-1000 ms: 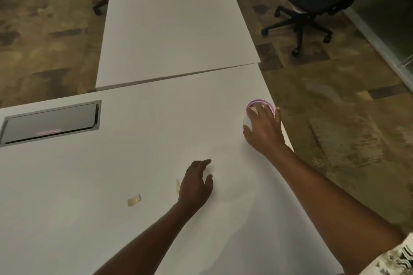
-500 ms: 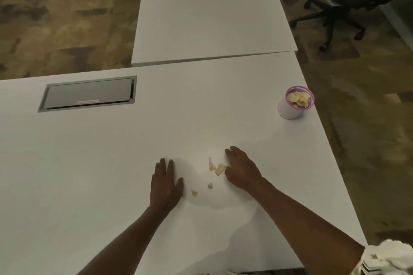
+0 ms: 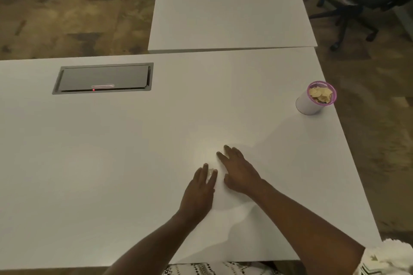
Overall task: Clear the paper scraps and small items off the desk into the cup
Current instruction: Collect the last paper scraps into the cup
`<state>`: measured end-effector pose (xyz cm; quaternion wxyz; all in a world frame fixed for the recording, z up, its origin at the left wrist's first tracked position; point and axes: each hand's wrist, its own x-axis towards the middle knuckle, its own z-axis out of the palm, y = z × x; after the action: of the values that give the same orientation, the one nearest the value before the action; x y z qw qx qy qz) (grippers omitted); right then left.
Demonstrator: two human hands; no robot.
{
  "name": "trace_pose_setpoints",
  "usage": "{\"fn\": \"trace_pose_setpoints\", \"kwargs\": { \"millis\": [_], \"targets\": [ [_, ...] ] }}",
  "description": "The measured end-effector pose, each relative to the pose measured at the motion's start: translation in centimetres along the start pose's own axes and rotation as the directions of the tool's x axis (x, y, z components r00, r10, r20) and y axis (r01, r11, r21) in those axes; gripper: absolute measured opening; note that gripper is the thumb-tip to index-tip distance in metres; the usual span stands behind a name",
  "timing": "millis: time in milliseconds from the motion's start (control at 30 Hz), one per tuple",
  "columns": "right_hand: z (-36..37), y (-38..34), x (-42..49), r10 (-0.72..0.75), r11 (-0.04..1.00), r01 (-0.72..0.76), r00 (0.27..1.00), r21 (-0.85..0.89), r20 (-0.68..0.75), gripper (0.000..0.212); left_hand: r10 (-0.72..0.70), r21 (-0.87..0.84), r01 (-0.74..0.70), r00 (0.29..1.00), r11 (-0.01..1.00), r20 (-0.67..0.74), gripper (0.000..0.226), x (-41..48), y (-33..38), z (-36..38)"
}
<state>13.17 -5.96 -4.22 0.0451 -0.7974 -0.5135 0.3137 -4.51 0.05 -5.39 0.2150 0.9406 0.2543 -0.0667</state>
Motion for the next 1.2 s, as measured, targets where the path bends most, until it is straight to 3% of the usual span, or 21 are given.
{"fn": "trace_pose_setpoints", "kwargs": {
  "millis": [100,333,533,633,733,867,967,1067,1133,1200],
  "targets": [
    [0.4,0.0,-0.7,-0.079,0.992,0.083,0.996,-0.097,0.042,0.057,0.109,0.090,-0.103,0.992,0.991,-0.064,0.050,-0.1,0.2,0.2],
    [2.4,-0.5,-3.3,-0.239,0.946,0.226,0.970,-0.232,-0.032,0.025,0.206,0.110,-0.195,0.974,0.975,-0.092,0.029,0.5,-0.1,-0.2],
    [2.7,-0.2,-2.2,-0.157,0.974,0.136,0.982,-0.183,-0.103,0.020,0.193,0.093,-0.189,0.980,0.978,-0.045,0.020,1.3,0.4,-0.8],
    [1.6,0.0,-1.3,0.103,0.983,-0.071,0.976,0.168,-0.192,0.016,0.053,0.049,-0.054,0.998,0.997,0.021,0.009,2.1,0.8,-0.9],
    [0.3,1.4,-0.9,0.382,0.826,-0.202,0.887,0.526,-0.260,0.013,-0.098,-0.096,0.099,0.995,0.990,0.024,0.010,3.1,1.1,-1.1],
    [-1.1,4.2,-1.7,0.576,0.548,-0.253,0.805,0.797,-0.141,0.015,-0.265,-0.383,0.258,0.964,0.887,0.034,0.014,4.6,1.7,-1.5],
    [-2.0,6.4,-2.6,0.640,0.378,-0.261,0.767,0.888,-0.047,0.016,-0.449,-0.558,0.424,0.888,0.713,0.101,0.016,5.8,2.4,-1.7],
    [-2.9,8.0,-3.2,0.669,0.295,-0.235,0.743,0.926,-0.025,0.013,-0.550,-0.658,0.509,0.818,0.555,0.169,0.013,7.0,3.8,-1.9],
    [-3.6,8.9,-3.6,0.674,0.265,-0.214,0.738,0.940,-0.022,0.012,-0.552,-0.694,0.511,0.811,0.507,0.194,0.013,7.9,4.9,-2.0],
    [-4.3,9.8,-3.9,0.676,0.235,-0.191,0.737,0.953,-0.020,0.012,-0.531,-0.690,0.491,0.828,0.532,0.179,0.012,8.9,6.3,-2.2]
  ]
}}
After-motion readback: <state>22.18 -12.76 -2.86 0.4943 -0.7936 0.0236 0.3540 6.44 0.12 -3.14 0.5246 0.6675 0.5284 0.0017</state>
